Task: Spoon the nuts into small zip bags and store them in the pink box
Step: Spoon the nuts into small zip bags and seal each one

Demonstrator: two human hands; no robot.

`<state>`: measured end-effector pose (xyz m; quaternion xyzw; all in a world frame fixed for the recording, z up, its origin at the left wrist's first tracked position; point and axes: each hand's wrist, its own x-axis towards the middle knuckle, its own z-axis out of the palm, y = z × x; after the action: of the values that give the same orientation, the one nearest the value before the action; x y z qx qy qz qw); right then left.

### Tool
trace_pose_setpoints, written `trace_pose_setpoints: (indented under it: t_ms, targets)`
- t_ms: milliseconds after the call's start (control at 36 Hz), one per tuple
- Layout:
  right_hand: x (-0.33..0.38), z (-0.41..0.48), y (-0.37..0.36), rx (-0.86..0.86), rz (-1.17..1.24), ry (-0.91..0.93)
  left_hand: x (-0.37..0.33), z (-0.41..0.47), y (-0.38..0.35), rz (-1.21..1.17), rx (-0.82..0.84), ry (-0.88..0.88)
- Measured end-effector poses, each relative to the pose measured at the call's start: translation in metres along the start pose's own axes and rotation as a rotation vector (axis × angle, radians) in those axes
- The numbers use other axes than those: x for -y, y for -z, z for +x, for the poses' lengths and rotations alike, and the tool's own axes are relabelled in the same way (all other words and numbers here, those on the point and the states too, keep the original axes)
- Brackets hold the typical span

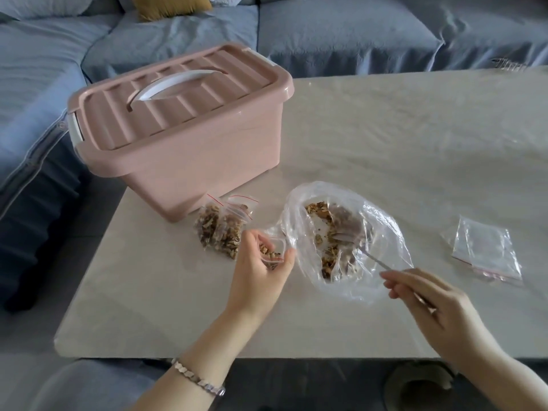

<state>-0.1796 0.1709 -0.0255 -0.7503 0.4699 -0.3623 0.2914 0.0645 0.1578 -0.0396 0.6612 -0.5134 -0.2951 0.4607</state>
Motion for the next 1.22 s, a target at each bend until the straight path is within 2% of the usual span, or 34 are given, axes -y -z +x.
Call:
trace_pose_setpoints:
  t_ms: [139,222,306,444,611,694,778,861,944,1000,1056,1167,1222]
  targets:
    - [-0.029,-0.008,-0.006,0.097,-0.321,0.128,-0.002,-0.001,0.005,0.010,0.007,-0.013]
    - [-0.043,-0.008,-0.008,0.055,-0.461,0.153,0.001,0.000,0.008,0.018,-0.012,0.002]
    - [-0.049,-0.007,-0.009,0.016,-0.542,0.116,0.006,0.007,0.019,0.052,-0.125,0.036]
    - [-0.050,-0.008,-0.014,0.028,-0.524,0.067,0.015,0.032,0.049,0.200,-0.343,0.167]
    - [-0.046,-0.006,-0.016,0.034,-0.497,0.043,0.039,0.052,0.062,0.294,-0.261,0.284]
    - [-0.041,-0.005,-0.013,0.018,-0.484,0.035,0.038,0.056,0.060,0.314,-0.269,0.247]
    - [-0.033,-0.002,-0.001,-0.048,-0.431,-0.007,0.022,0.052,0.054,0.431,-0.296,0.168]
    - [-0.035,0.005,0.019,-0.163,-0.413,-0.059,0.001,0.037,0.041,0.487,-0.287,0.003]
    - [-0.051,0.013,0.045,-0.223,-0.480,-0.207,-0.012,0.025,0.028,0.465,-0.210,-0.189]
    - [-0.066,0.017,0.063,-0.165,-0.552,-0.344,-0.020,0.020,0.018,0.445,-0.127,-0.278]
    - [-0.079,0.019,0.078,-0.071,-0.636,-0.465,-0.030,0.015,0.009,0.400,-0.021,-0.256]
    - [-0.094,0.019,0.094,0.125,-0.791,-0.605,-0.037,0.005,-0.005,0.375,0.120,-0.277]
    - [-0.097,0.019,0.096,0.161,-0.787,-0.647,-0.038,0.003,-0.012,0.364,0.150,-0.300]
